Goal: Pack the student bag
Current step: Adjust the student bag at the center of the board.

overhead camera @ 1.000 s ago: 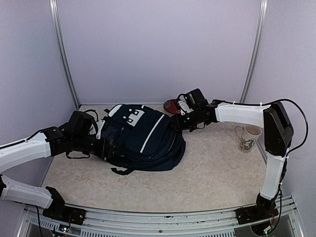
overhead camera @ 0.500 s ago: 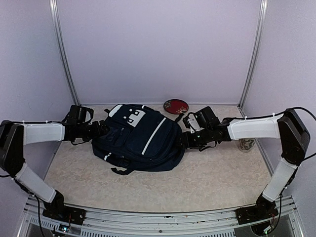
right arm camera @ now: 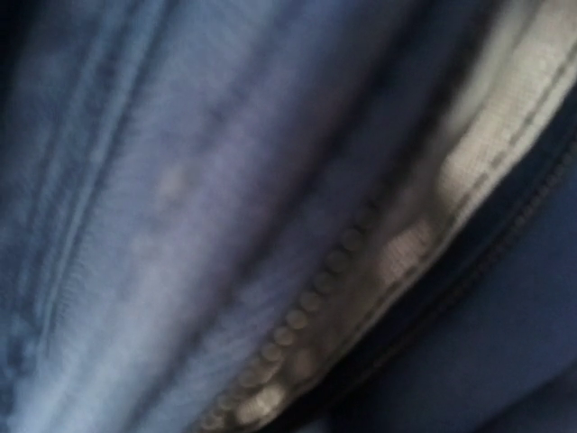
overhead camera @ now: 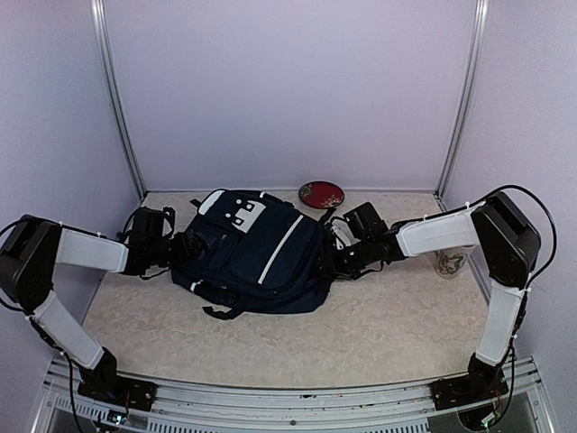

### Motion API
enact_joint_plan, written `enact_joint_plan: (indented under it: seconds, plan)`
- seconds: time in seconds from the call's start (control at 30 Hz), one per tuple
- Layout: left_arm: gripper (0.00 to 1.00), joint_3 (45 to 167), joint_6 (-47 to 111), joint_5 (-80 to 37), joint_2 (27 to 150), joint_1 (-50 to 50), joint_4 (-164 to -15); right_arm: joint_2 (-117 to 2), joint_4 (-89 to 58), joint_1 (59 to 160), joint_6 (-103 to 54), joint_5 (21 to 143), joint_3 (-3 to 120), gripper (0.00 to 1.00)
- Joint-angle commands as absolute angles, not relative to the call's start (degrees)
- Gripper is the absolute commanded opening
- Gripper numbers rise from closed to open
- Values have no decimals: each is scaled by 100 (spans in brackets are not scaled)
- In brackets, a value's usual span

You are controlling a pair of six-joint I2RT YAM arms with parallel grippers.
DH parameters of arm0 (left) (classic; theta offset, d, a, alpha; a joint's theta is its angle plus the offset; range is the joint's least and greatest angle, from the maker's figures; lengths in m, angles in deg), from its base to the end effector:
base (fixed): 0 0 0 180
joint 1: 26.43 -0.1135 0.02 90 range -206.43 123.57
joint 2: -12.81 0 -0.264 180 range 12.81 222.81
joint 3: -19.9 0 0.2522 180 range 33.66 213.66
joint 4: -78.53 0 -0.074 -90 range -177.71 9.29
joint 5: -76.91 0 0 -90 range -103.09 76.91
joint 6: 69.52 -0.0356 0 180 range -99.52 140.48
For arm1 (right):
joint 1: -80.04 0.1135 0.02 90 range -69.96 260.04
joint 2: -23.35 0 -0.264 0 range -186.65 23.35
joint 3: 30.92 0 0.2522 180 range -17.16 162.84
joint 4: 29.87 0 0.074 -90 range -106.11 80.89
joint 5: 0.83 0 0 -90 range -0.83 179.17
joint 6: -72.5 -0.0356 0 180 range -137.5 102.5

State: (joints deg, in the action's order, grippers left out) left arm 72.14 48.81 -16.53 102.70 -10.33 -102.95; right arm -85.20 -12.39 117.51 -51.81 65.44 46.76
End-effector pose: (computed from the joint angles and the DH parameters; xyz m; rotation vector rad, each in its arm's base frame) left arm 0.2949 -0.0874 0.1588 -0.2052 2.2364 -0.4934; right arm 0.3018 0.2494 0.1547 -0.2794 2.5933 1.0223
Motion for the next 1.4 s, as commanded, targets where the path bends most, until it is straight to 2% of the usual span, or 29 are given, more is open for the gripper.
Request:
enact_joint_plan:
  seconds: [0.0, 0.23, 0.37, 0.4, 0.5, 0.6, 0.7, 0.77, 0.87, 0.97, 1.1, 1.13, 1.37]
  plan:
    - [88, 7141, 5006, -1814, 10013, -851, -9907, -8719, -1038, 11704, -4989, 7034, 4783, 58]
    - [93, 8171, 4712, -1256, 10403, -1432, -9405, -8581, -967, 11695, -4992, 7228, 4341, 56]
    - [94, 8197, 4732, -1586, 11005, -1602, -9657, -8415, -869, 11695, -4951, 7380, 4229, 57]
    - [98, 8214, 4654, -1676, 11101, -1579, -9702, -8388, -847, 11691, -4936, 7380, 4225, 57]
    - [99, 8456, 4351, -1906, 11459, -1344, -9525, -8369, -847, 11686, -4910, 7362, 4225, 57]
    - [95, 8416, 4260, -2183, 11558, -827, -9459, -8408, -837, 11686, -4896, 7319, 4306, 56]
    - [90, 7755, 4386, -1506, 11073, -386, -9813, -8421, -669, 11662, -4801, 7331, 4469, 57]
    - [79, 7209, 4592, -1462, 10658, -288, -10122, -8349, -536, 11632, -4685, 7420, 4549, 57]
    - [52, 6532, 4837, -1819, 10039, -197, -10280, -8268, -328, 11519, -4512, 7514, 4682, 57]
    - [34, 6140, 4815, -1977, 9442, 61, -9969, -8225, -27, 11363, -4271, 7617, 4915, 58]
    - [5, 5687, 5190, -2200, 8451, 341, -9748, -8021, 479, 11198, -4011, 8162, 5151, 59]
    - [0, 5568, 5298, -2149, 8186, 444, -9714, -7920, 565, 11156, -3983, 8313, 5121, 59]
    - [0, 4768, 6323, -902, 6272, 1250, -9047, -6768, 803, 10961, -4065, 8860, 4526, 65]
